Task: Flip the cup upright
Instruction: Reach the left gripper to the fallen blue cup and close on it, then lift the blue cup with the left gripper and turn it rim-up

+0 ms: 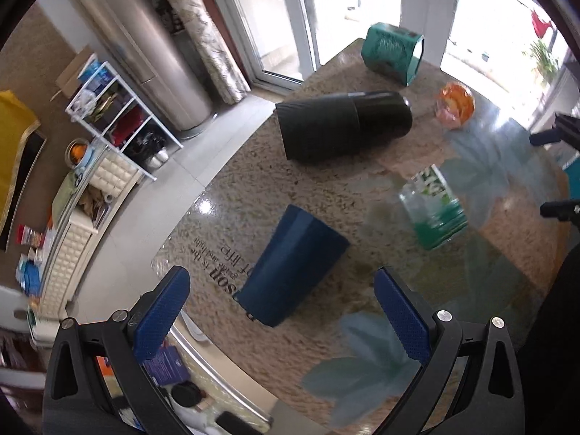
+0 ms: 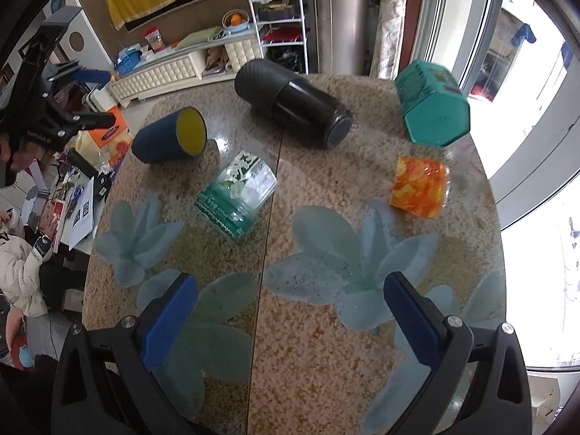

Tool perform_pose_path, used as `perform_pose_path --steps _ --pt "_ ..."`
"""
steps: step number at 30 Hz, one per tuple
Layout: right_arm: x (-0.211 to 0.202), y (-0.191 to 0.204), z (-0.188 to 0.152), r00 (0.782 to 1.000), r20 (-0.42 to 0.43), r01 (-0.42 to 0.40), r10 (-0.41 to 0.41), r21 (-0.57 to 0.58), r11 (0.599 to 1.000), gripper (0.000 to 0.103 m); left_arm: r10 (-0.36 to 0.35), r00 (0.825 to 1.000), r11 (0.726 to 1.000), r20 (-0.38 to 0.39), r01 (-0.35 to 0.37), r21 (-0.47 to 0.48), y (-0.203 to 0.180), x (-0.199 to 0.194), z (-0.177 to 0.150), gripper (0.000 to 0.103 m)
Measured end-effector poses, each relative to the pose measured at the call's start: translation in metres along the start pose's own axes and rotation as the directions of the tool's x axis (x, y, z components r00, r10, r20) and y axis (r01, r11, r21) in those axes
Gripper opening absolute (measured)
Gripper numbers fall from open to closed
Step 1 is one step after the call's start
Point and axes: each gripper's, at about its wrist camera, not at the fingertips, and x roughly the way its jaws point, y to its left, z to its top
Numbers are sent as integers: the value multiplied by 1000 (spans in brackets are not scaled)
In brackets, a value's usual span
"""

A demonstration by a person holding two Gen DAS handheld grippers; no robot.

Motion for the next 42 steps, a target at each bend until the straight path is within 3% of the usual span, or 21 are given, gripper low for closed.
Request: perform_pose_path --steps 6,10,14,18,22,27,28,37,42 --pt "18 -7 4 998 -55 -6 6 14 1000 103 -117 989 989 -92 124 77 5 42 4 102" --pt "24 -11 7 997 -72 -5 7 19 1000 103 -116 981 984 -153 135 118 5 76 4 102" --pt "32 -15 8 996 -91 -5 8 30 1000 103 -135 969 981 -206 160 108 10 108 5 103" --pt "41 -21 6 993 -119 1 5 53 999 103 -199 947 971 -253 225 78 14 130 6 102" --pt "47 -25 7 992 -124 9 -1 64 998 103 -206 937 969 -282 235 73 13 145 6 102" --pt "51 -28 7 991 -131 11 -2 72 997 103 -279 909 956 -310 293 -3 16 162 7 101" --pt "51 -28 7 991 -132 11 -1 74 997 103 -297 903 952 -309 305 -21 18 163 7 97" --pt "51 -31 6 992 -126 20 -9 91 996 103 -250 926 968 -284 250 -39 26 159 9 74" --pt "43 -27 6 995 -103 24 -14 93 995 103 -195 946 978 -259 169 -118 36 154 4 72"
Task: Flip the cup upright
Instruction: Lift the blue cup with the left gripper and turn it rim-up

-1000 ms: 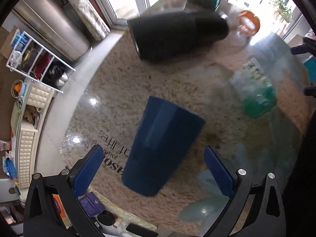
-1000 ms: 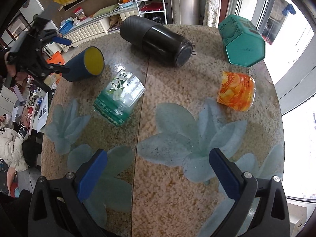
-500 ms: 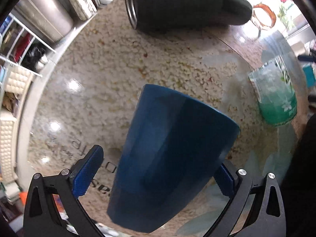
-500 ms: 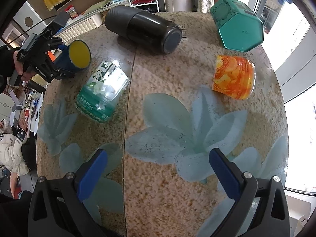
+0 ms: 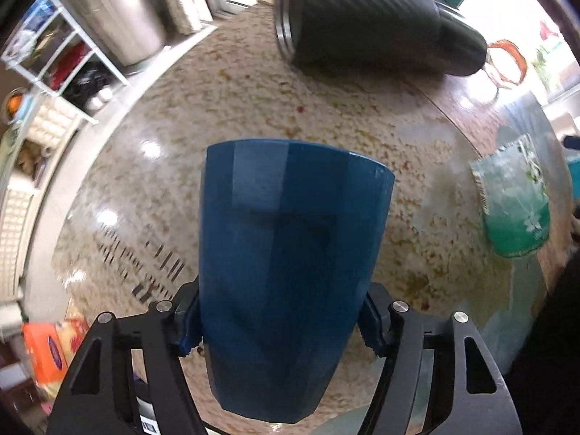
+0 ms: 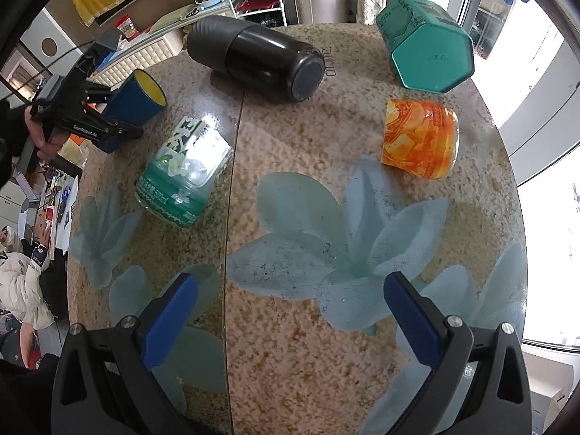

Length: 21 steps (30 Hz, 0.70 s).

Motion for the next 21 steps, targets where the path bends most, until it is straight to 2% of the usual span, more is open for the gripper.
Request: perform_pose_path --steps 4,8,13,18,21 --pt "-11 5 -5 1000 23 4 -4 -5 1000 103 40 999 993 31 -36 -112 -11 -14 -15 72" --pt "-26 7 -15 998 56 6 -6 -6 1000 103 26 998 977 62 -13 -212 -18 -36 -27 72" --pt "-47 18 -30 994 108 -2 3 -8 1000 103 45 993 949 113 -7 -315 -43 -82 -45 72" --pt "-66 28 -56 989 144 -13 13 1 1000 103 16 986 919 166 51 -391 -80 -115 -66 72" --pt "-76 34 -70 987 158 -16 16 -1 1000 103 28 981 919 191 50 -391 -108 -128 -76 72"
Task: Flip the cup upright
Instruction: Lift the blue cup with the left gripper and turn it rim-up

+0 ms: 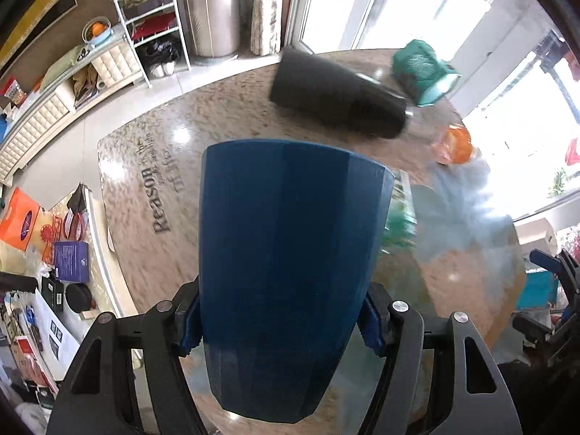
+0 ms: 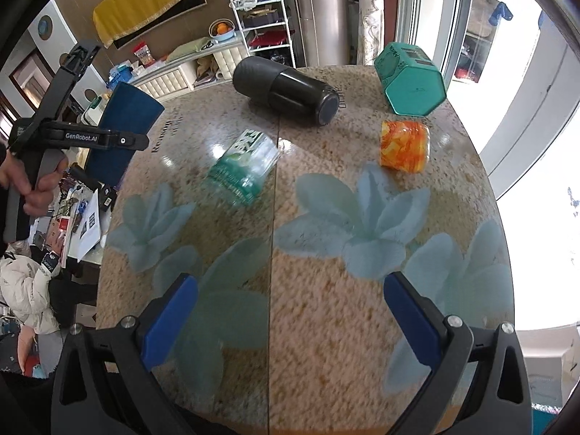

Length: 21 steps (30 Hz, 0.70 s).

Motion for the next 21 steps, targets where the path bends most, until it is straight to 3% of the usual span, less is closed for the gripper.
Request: perform_pose_path --steps 9,17,21 --pt "-25 -17 -18 999 33 10 -11 26 1000 103 -64 998 994 -5 63 -86 -63 -7 -60 72" --pt "-29 -38 -27 1000 9 6 -6 15 1000 103 -156 987 970 -31 147 -196 -130 20 -95 72" --pt "-32 -55 -36 1000 -15 -12 12 6 1000 103 -148 987 960 -63 128 -249 -158 46 -107 72"
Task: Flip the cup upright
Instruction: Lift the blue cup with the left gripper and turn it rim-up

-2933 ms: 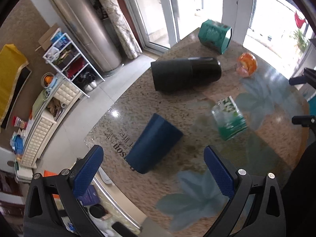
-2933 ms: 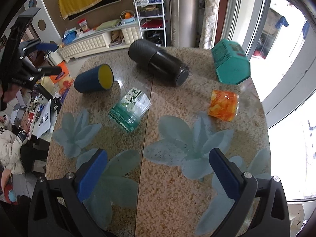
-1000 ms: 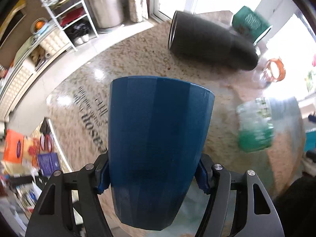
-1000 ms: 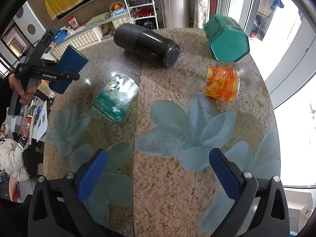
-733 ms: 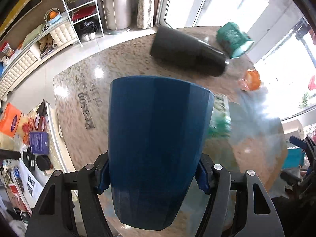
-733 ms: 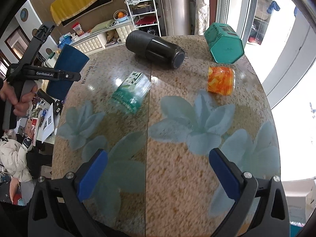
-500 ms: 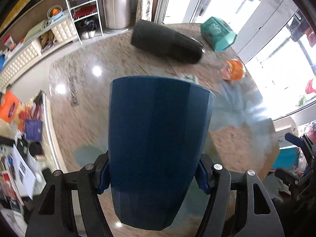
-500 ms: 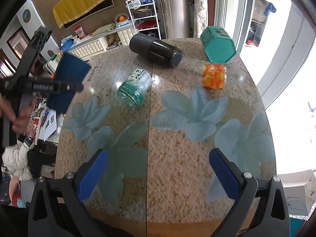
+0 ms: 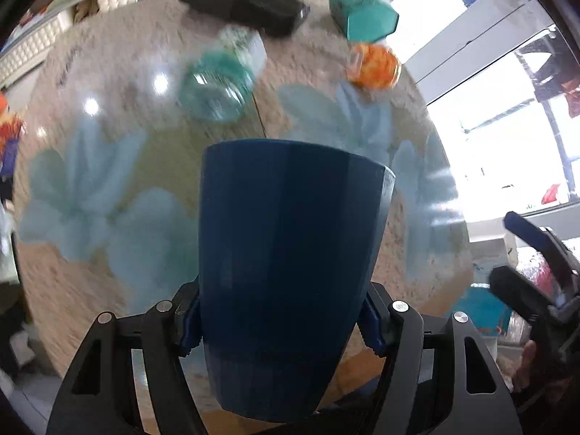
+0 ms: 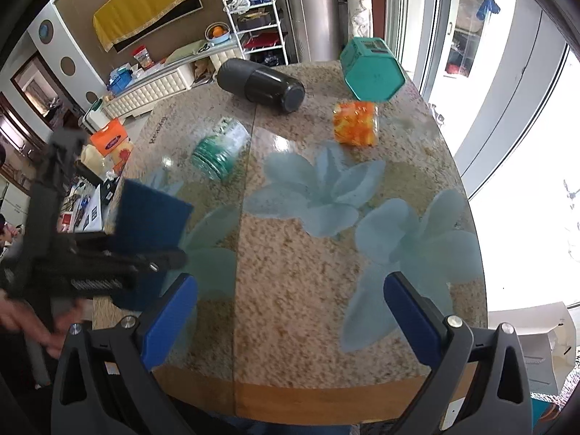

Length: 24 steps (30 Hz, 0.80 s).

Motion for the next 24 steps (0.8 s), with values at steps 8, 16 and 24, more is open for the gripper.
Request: perform_pose_path --steps 8,16,24 --pt "12 -38 -2 998 -60 -22 21 -8 1000 103 101 995 990 -26 -103 -100 -27 49 -2 72" --pt "20 -64 -3 994 -100 -57 53 -34 998 103 177 982 972 -63 -184 -146 -40 72 -1 72" --pt "22 -81 1 992 -104 -80 75 -40 996 103 258 963 959 -78 -265 -102 -62 89 7 73"
